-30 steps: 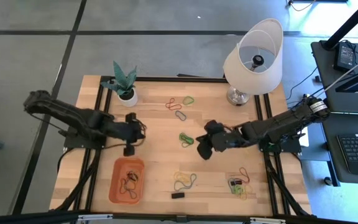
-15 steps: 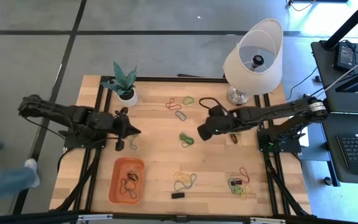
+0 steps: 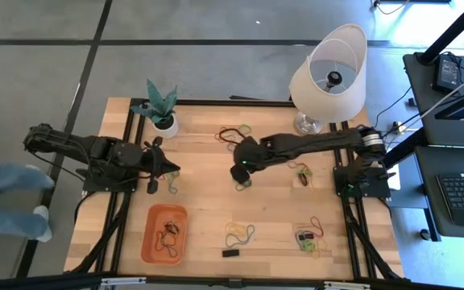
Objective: Pick and place rubber bands into bin
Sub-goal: Put the green rubber band into the orange bin
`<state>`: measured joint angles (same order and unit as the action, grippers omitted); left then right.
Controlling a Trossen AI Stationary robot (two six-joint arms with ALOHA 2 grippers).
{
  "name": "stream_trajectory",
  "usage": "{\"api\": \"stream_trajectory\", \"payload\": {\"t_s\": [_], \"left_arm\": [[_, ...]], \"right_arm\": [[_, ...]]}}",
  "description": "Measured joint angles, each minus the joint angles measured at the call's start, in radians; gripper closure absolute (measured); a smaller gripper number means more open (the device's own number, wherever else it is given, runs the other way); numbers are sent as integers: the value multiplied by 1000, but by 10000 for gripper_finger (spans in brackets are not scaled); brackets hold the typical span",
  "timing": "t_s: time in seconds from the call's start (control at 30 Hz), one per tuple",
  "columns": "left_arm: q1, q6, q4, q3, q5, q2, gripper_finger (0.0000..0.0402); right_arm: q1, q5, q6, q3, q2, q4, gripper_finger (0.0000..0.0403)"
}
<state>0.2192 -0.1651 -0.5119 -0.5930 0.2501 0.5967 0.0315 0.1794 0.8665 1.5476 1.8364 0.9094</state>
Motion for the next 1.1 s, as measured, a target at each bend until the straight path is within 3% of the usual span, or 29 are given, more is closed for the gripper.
{"api": "stream_trajectory", "payload": {"t_s": [0.2,0.47,1.1], "left_arm": [[0,-25,-1,0,-1,1,400],[0,-31,-4,0,-1,1,400],[0,-35,-3,0,-1,1,400]], "right_arm": [[-16,-104,-54,20,97,-5,372],[-9,-148,-165,19,187,-20,339],[6,-149,-193,18,303,-27,325]]}}
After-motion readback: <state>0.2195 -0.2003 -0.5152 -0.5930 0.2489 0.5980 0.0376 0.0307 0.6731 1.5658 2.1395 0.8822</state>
